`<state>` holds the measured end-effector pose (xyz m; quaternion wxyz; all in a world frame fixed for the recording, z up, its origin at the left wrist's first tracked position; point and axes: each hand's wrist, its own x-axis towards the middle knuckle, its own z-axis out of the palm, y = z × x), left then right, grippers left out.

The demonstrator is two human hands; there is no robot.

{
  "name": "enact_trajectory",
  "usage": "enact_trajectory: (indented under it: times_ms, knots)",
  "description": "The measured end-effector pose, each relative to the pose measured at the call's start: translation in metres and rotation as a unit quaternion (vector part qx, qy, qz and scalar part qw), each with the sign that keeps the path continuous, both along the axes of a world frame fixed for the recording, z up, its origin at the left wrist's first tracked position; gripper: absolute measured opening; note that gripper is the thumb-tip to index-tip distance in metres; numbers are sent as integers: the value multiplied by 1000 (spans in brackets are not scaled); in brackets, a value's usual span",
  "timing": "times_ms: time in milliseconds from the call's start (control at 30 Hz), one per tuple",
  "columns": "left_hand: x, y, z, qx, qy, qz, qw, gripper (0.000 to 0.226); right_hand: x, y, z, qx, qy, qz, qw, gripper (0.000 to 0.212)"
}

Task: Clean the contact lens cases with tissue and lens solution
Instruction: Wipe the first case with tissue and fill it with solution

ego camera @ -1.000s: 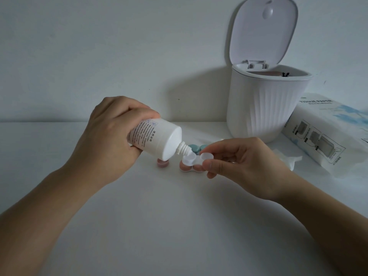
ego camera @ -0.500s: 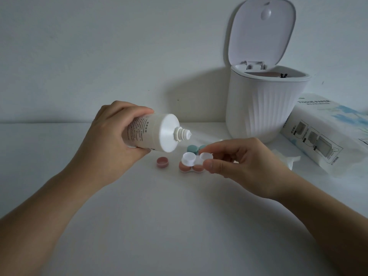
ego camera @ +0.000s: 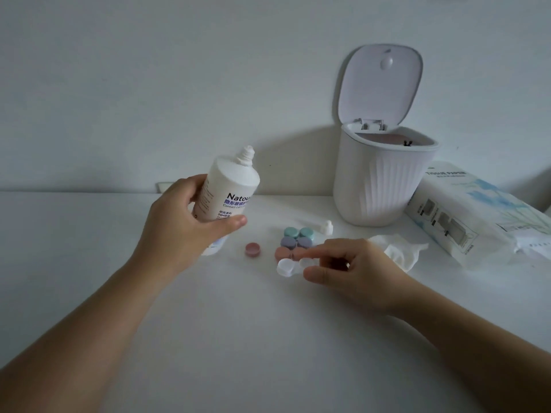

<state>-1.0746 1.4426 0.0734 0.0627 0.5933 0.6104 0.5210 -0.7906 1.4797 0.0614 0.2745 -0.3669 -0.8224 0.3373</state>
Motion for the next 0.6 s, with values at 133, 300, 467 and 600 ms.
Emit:
enact_trajectory:
  times_ms: [133, 300, 467, 600]
  knots:
    - [2, -1, 1, -8, -36, 13, 999, 50, 5, -9, -1, 26, -15, -26, 999, 28]
    - [5, -2, 1, -12, -81, 8, 997, 40, 13, -16, -3, 29, -66, -40, 997, 24]
    - [2, 1, -1, -24, -116, 10, 993, 46, 19, -19, -3, 49, -114, -17, 992, 28]
    - [1, -1, -1, -27, -134, 0, 991, 37, 21, -17, -3, 71, -158, -12, 985, 33]
